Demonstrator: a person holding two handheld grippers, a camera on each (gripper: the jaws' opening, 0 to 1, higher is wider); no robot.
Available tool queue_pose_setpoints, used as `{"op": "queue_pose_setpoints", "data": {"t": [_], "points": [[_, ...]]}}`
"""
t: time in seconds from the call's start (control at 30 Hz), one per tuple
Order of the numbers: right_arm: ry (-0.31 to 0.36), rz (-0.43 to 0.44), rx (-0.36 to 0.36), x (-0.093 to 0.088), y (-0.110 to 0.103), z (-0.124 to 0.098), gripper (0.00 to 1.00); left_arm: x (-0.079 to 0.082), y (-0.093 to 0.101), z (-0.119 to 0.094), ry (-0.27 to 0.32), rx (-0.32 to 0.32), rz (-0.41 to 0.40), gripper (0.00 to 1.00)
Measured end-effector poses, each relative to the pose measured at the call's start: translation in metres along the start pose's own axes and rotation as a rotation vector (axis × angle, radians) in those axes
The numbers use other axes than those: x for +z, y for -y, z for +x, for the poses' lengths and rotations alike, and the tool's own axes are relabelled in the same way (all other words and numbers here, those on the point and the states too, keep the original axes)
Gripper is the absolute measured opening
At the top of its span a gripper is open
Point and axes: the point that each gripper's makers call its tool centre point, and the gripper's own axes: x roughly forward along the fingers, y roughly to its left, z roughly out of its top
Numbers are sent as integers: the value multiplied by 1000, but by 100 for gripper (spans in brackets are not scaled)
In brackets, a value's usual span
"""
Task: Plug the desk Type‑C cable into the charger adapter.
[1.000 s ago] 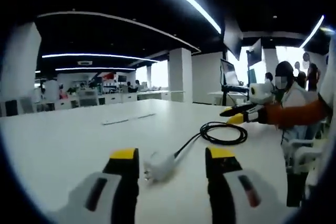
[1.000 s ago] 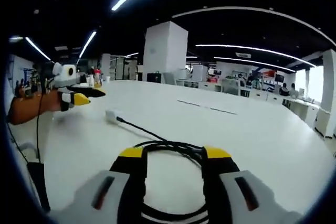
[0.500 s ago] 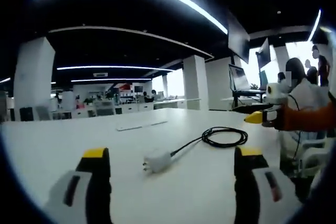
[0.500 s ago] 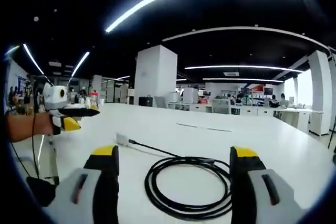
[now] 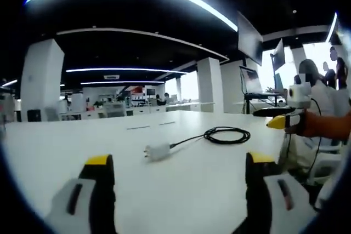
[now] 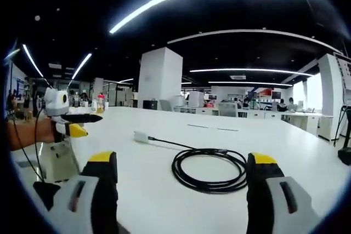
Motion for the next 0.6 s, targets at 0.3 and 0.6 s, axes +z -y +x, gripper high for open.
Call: {"op": "queue_pose_setpoints", "data": {"t": [0.3, 0.6], "points": [[13, 26, -25, -1, 0, -15, 100, 1, -6, -18, 8, 47, 21, 100], [23, 21, -38, 1, -3, -19, 100, -6, -1, -21, -14, 31, 46, 100]]}}
